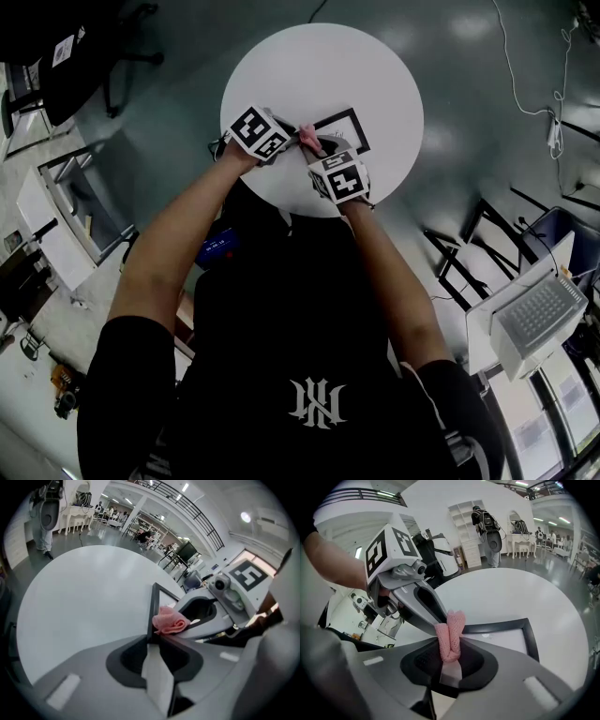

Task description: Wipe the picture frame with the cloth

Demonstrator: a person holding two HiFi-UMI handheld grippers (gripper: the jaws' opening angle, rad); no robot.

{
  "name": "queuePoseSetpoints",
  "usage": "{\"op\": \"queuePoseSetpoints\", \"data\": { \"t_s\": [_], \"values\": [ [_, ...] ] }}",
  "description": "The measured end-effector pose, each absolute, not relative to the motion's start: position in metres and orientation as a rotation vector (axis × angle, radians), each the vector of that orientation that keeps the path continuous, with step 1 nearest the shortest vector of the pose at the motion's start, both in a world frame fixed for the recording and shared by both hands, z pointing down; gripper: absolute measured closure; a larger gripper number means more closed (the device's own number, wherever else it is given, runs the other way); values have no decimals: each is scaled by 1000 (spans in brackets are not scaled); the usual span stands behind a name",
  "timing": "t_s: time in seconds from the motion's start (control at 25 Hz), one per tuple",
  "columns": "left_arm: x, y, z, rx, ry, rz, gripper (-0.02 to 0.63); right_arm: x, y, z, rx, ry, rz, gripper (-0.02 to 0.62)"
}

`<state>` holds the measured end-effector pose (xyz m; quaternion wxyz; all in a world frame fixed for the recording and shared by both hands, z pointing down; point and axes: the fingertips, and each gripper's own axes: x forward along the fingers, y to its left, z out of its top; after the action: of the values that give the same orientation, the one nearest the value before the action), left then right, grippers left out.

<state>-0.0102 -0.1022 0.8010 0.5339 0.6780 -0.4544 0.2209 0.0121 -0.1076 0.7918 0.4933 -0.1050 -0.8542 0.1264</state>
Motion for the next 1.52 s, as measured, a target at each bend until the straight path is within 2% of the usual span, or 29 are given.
{"op": "queuePoseSetpoints", "data": {
  "t_s": [1.24,1.52],
  "values": [
    [-12,-102,801,1620,-1090,558,525,34,-201,796,-45,-2042,-53,515],
    [-11,-102,802,1618,-1091,557,525,41,-217,792,54,-2071,100,515]
  ]
}}
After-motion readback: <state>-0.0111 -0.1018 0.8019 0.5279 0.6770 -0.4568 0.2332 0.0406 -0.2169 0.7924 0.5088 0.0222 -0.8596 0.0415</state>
